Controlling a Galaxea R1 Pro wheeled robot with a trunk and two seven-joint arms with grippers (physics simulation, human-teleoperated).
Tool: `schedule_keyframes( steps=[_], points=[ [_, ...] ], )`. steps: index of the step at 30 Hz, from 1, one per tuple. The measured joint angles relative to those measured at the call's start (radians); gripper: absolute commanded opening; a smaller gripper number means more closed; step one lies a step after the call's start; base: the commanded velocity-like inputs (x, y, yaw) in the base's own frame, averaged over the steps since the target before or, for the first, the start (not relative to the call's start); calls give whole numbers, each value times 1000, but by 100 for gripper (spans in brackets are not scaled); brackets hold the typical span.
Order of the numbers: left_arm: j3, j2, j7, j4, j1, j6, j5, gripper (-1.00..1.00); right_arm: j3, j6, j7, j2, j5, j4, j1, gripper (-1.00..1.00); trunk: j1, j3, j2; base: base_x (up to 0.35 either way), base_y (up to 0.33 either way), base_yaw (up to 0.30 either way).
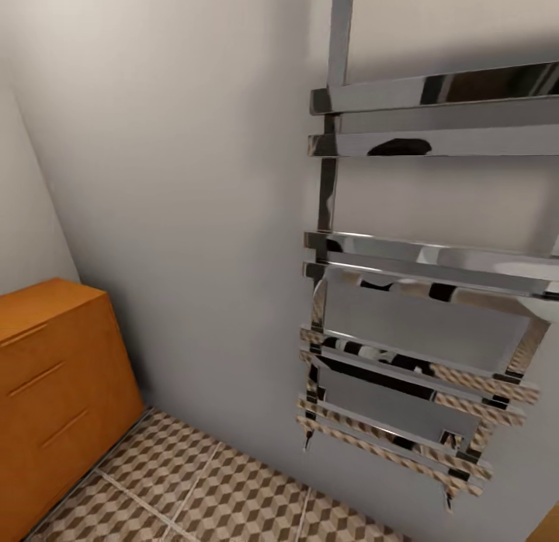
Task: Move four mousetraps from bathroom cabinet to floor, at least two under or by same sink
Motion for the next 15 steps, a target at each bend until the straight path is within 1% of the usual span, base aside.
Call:
schedule_keyframes(
  steps=[15],
  points=[
    [0, 0, 0, 0, 0, 0, 13, 100, 0, 0, 0, 0, -1, 0, 0, 100, 0, 0, 0, 0, 0, 275]
  ],
)
